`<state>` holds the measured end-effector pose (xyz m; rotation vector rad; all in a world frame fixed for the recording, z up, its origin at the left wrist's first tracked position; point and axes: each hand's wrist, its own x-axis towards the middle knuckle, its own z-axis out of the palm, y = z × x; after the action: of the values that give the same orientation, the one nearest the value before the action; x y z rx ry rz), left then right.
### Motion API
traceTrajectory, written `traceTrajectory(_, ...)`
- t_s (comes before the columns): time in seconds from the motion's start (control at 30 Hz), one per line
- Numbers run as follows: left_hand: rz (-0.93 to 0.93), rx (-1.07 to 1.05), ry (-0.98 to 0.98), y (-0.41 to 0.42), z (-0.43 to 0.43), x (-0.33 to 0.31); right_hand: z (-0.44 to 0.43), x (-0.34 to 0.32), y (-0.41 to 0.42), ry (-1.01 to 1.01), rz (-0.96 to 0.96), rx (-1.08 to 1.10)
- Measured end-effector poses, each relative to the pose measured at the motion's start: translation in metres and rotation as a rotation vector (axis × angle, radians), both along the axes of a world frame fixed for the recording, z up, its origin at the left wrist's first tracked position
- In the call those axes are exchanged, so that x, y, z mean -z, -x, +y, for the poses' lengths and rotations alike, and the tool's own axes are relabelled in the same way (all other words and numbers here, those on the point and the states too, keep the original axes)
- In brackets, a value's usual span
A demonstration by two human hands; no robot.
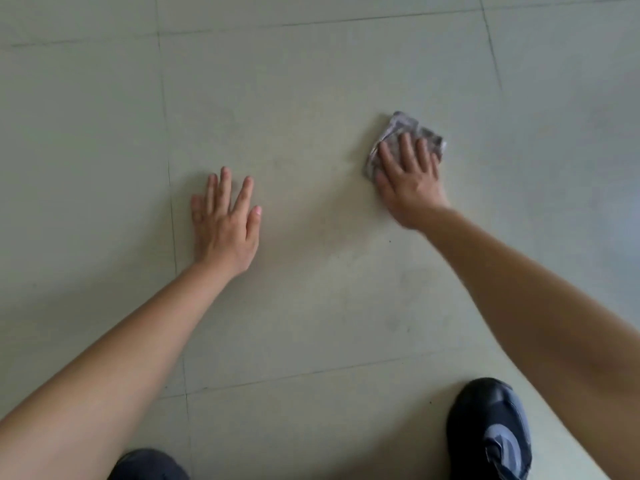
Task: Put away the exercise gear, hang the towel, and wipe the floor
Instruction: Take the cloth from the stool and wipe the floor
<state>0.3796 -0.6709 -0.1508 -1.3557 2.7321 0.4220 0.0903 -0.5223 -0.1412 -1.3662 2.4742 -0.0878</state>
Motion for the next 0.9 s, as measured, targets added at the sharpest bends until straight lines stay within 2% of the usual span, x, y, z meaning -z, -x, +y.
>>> traceTrajectory(0.13, -0.070, 0.025, 0.001, 0.000, 0.003, 0.008, 0.058, 0.011, -0.112, 0.110, 0.015, -0.261)
traceTrajectory(0.2, -0.080, 0.029, 0.010, 0.001, 0.004, 0.008, 0.091, 0.007, -0.158, 0.101, -0.036, -0.480)
traceTrajectory(0.27, -0.070, 0.020, 0.020, 0.001, 0.006, 0.007, 0.108, 0.005, -0.170, 0.109, -0.072, -0.719)
traceTrajectory(0.33, -0.066, 0.017, 0.031, 0.001, 0.006, 0.006, 0.104, 0.008, -0.145, 0.154, -0.070, -0.867)
traceTrajectory(0.4, -0.053, 0.015, 0.025, 0.002, 0.005, 0.005, 0.091, 0.011, -0.105, 0.131, 0.005, -0.765)
traceTrajectory(0.53, -0.043, 0.010, -0.007, -0.003, 0.012, 0.003, 0.075, -0.004, -0.052, -0.051, 0.088, -0.261)
traceTrajectory(0.67, -0.055, 0.047, 0.003, -0.012, 0.021, 0.002, 0.073, -0.003, -0.120, -0.013, -0.009, 0.168)
traceTrajectory(0.73, -0.052, 0.069, 0.004, -0.011, 0.025, 0.001, 0.096, 0.000, -0.182, 0.033, -0.019, 0.122)
traceTrajectory(0.8, -0.030, 0.100, 0.008, -0.003, 0.027, -0.002, 0.130, -0.002, -0.228, 0.066, -0.049, -0.105)
traceTrajectory(0.9, 0.020, 0.181, 0.029, 0.013, 0.030, -0.005, 0.160, -0.003, -0.219, 0.071, -0.086, -0.419)
